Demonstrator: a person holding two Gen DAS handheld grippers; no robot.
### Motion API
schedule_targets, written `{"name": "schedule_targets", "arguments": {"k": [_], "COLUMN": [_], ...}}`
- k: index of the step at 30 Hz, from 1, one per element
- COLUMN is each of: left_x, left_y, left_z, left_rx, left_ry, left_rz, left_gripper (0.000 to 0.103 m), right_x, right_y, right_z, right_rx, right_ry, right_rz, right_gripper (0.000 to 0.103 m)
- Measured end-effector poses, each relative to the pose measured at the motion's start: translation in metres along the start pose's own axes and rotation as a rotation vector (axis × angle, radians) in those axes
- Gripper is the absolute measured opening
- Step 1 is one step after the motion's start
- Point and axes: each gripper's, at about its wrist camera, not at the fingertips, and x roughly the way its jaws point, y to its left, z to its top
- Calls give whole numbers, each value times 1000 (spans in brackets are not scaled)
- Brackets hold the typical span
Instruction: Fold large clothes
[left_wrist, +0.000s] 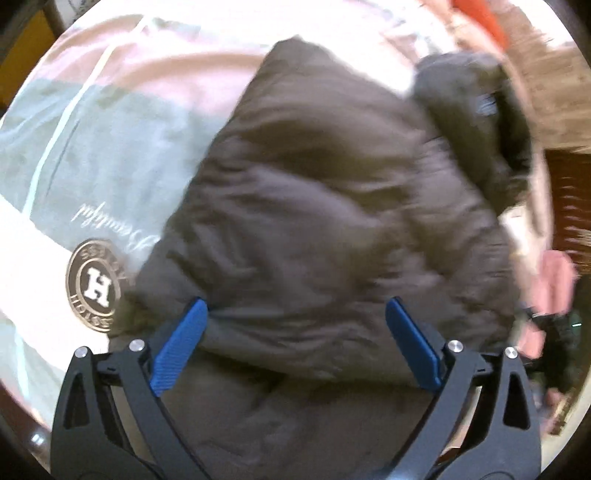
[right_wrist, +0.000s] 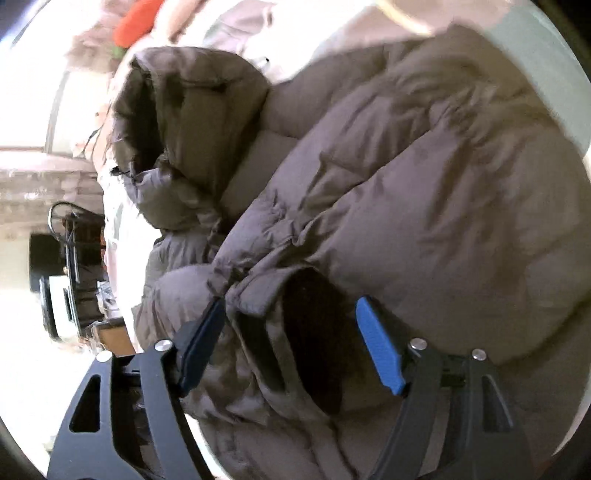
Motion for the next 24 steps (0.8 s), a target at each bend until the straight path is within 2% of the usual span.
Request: {"name": "schedule_targets", "arguments": {"k": [1, 2, 3, 7, 10, 12, 14, 17, 19, 20, 21, 23, 24], "left_x": [7, 13, 16, 23, 22, 19, 22, 28, 26, 25, 19, 1, -7], "left_y": [3, 6, 7, 15, 21, 22, 17, 8, 8, 7, 11, 18, 20], "left_z": [0, -1, -3, -8, -8, -8, -9, -10, -10, -9, -9, -9, -9], "left_rx": [-2, 6, 13, 0, -34, -48, -24, 21, 28, 23, 14, 5, 6], "left_ry": [15, 27, 30, 37, 28, 22, 30, 41, 41, 39, 31, -2, -22], "left_rz": [13, 37, 51, 39, -11, -39, -22, 38, 39, 31, 16, 18, 26], "left_gripper": [98, 98, 99, 101, 101, 101, 101, 101, 101, 101, 101, 101, 101], "right_x": [6, 10, 11, 2, -4, -4, 1, 30, 41, 36, 24, 1, -16], "right_y": [5, 19, 27, 82, 116, 124, 123, 100, 79, 69, 60, 49, 42], "right_z": [0, 0, 0, 12, 26, 41, 46, 58, 60, 60, 59, 56, 53], "right_rx": [2, -39, -70, -213, -295, -334, -358, -342, -316, -294, -263, -216, -185], "right_ry": [34, 41, 35, -60, -141, -198, -234, -177, -143, -151, -175, -250, -300], "right_rz": [55, 75, 75, 125, 99, 73, 32, -88, -191, -191, -182, -183, -154], "right_gripper": [43, 27, 16, 6, 6, 5, 5, 7, 16, 27, 50, 78, 79]}}
